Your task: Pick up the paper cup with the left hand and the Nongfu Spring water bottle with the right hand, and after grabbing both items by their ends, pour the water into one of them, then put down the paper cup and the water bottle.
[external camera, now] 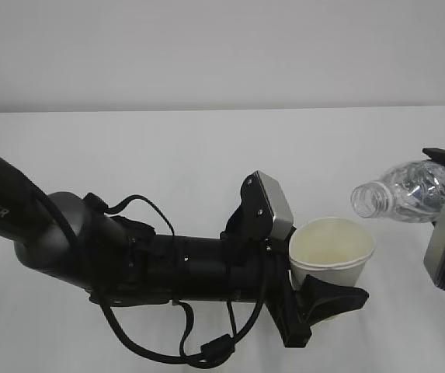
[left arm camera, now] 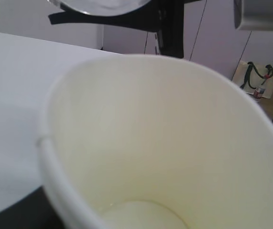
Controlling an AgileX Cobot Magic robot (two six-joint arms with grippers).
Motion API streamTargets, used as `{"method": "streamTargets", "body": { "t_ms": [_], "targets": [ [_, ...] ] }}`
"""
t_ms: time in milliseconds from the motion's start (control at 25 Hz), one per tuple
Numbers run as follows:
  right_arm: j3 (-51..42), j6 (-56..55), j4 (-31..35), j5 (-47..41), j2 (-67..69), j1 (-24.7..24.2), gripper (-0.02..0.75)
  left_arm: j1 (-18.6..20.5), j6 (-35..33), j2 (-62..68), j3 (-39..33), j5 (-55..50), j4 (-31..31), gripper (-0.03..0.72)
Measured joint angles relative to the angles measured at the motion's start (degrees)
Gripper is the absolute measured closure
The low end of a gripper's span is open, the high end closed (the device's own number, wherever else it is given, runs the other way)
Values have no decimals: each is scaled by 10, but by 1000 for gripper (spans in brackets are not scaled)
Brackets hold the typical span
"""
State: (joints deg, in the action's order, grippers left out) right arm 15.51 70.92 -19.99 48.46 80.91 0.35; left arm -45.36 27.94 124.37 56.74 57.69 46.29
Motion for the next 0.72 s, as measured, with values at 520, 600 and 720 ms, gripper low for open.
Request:
{"method": "streamTargets", "body": {
  "t_ms": [520,600,720],
  "targets": [
    [4,15,-1,1,0,0,311,0,0,0,0,0,-4,242],
    [5,15,-1,1,0,0,311,0,0,0,0,0,-4,242],
    [5,15,-2,1,0,0,311,0,0,0,0,0,-5,242]
  ]
}}
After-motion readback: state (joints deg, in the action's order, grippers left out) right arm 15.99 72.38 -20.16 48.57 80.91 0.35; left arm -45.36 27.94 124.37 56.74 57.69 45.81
